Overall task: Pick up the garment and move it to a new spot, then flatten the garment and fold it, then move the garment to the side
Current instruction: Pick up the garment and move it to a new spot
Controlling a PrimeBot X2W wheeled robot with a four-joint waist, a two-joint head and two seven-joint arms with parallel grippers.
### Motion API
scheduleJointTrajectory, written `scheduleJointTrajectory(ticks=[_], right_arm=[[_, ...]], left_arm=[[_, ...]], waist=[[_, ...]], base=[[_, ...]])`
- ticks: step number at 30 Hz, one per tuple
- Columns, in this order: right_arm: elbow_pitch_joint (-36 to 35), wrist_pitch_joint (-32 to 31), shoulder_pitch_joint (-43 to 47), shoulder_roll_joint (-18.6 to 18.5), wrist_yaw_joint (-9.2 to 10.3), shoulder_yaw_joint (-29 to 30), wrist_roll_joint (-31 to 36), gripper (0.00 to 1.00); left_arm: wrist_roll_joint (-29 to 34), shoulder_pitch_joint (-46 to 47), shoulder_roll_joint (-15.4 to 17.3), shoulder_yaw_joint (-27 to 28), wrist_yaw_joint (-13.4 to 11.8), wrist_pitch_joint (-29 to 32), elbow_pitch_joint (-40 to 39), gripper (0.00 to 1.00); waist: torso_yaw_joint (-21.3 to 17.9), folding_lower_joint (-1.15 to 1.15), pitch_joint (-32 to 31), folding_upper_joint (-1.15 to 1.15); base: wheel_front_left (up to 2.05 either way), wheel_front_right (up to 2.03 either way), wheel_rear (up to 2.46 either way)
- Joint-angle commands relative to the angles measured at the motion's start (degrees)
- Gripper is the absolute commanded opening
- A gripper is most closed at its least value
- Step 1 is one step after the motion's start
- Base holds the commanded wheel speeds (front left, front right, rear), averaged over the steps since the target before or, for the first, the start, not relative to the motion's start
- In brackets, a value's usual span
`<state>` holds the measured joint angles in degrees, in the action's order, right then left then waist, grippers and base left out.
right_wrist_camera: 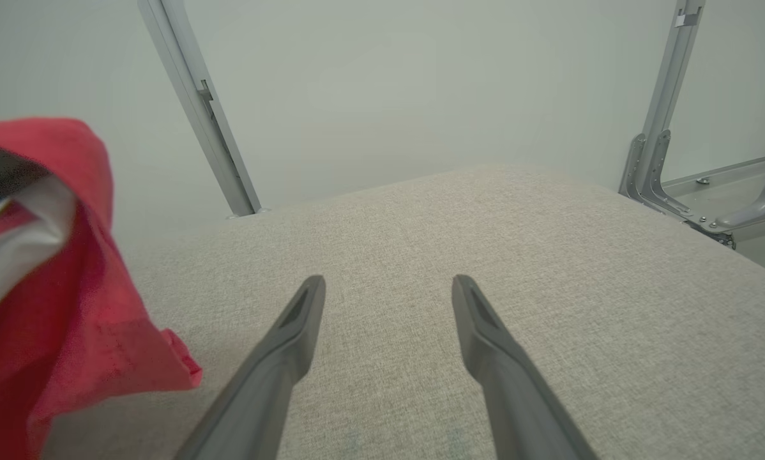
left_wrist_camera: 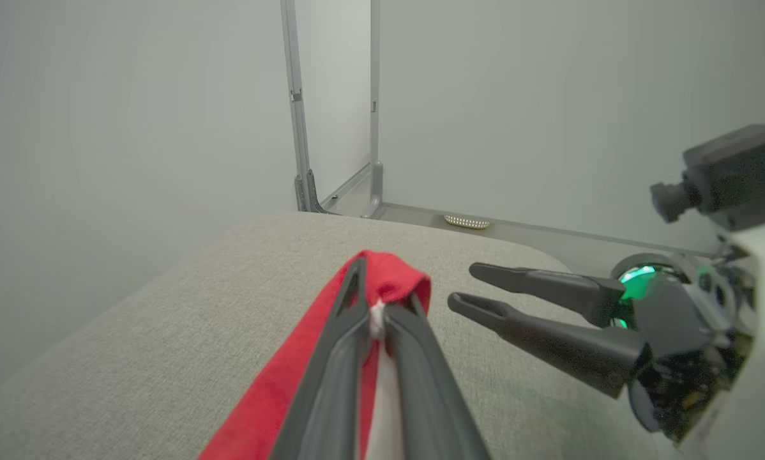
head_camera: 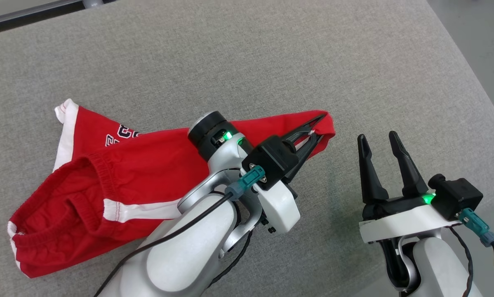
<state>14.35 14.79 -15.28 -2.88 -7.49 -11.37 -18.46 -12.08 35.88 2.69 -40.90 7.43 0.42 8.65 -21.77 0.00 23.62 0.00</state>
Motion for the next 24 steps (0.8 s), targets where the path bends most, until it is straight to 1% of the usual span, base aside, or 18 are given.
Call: scheduleJointTrajectory(ticks=[1,5,8,9,10,12,16,19,24], right_arm=[[0.28,0.43,-0.7,-0.05,0.0,-0.12,-0.63,1.0],[-0.1,0.46,-1.27,-0.05,0.0,0.08,-1.13,1.0],[-0.1,0.47,-1.32,-0.07,0.0,0.45,-0.91,1.0],[0.01,0.47,-1.36,-0.07,0.0,0.61,-0.76,1.0],[0.09,0.48,-1.45,-0.07,0.0,0.77,-0.55,1.0],[0.17,0.48,-1.39,-0.08,0.0,1.15,-0.14,1.0],[0.4,0.48,-1.52,-0.08,0.0,1.89,1.03,1.0],[0.58,0.49,-1.21,-0.08,0.0,2.7,2.19,1.0],[0.88,0.45,-0.32,-0.08,0.0,4.11,3.77,1.0]], left_arm=[[0.53,1.24,0.42,-1.16,0.05,0.94,2.95,0.0],[0.85,2.68,1.57,-4.87,0.07,1.38,9.1,0.0],[0.33,3.25,1.64,-6.5,0.06,0.6,11.21,0.0],[0.14,3.41,1.68,-7.1,0.06,0.18,11.89,0.53],[-0.01,3.56,1.67,-7.63,0.07,-0.4,12.35,1.0],[0.02,3.81,1.86,-8.0,0.06,-1.76,12.93,1.0],[-1.16,2.36,2.28,-6.46,-1.15,-5.66,11.75,1.0],[-2.65,0.91,3.17,-3.27,-3.76,-9.0,10.13,1.0],[-5.7,-2.1,4.97,3.92,-9.27,-13.45,7.3,1.0]], waist=[[-0.89,0.0,1.22,0.0],[-0.67,0.0,1.77,0.0],[-0.18,0.0,1.83,0.0],[0.17,0.0,1.73,0.0],[0.57,0.0,1.56,0.0],[1.5,0.0,1.02,0.0],[3.65,0.0,-0.57,0.0],[5.62,0.0,-1.97,0.0],[9.27,0.0,-4.03,0.0]], base=[[0.0,0.0,0.0],[0.0,0.0,0.0],[0.0,0.0,0.0],[0.0,0.0,0.0],[0.0,0.0,0.0],[0.0,0.0,0.0],[0.0,0.0,0.0],[0.0,0.0,0.0],[0.0,0.0,0.0]])
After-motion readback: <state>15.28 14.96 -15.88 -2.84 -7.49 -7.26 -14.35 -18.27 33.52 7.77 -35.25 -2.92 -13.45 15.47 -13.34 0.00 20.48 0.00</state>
